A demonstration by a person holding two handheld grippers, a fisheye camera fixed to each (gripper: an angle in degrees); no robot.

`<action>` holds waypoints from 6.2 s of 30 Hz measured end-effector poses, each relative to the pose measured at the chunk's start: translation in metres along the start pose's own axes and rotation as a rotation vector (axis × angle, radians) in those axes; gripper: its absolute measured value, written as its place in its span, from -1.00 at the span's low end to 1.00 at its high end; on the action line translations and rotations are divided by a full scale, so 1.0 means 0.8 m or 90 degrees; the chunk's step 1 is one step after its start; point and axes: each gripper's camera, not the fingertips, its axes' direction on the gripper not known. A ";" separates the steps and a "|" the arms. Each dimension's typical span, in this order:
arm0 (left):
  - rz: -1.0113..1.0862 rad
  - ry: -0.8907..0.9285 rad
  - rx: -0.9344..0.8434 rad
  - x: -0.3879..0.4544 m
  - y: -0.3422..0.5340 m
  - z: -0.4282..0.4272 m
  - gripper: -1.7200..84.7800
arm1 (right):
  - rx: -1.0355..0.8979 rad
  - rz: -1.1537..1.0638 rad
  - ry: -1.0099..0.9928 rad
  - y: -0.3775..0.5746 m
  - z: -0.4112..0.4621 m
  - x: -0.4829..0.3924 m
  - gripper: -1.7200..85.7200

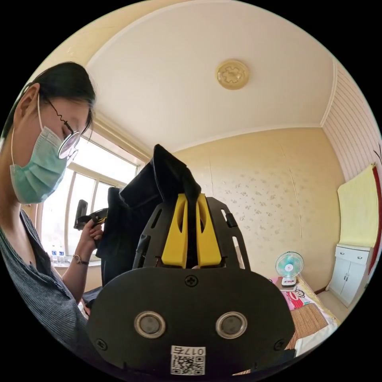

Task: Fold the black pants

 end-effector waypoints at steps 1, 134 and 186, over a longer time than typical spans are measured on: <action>0.004 -0.021 0.015 0.006 -0.010 -0.007 -0.87 | 0.003 0.001 0.000 -0.023 0.004 -0.004 -0.90; -0.564 0.052 -0.984 -0.813 -0.158 -0.160 -0.94 | -1.083 0.724 -0.388 -0.244 0.688 0.210 -0.87; -0.601 0.114 -0.982 -0.738 -0.164 -0.011 -0.86 | -1.307 0.513 0.026 -0.077 0.756 0.418 -0.86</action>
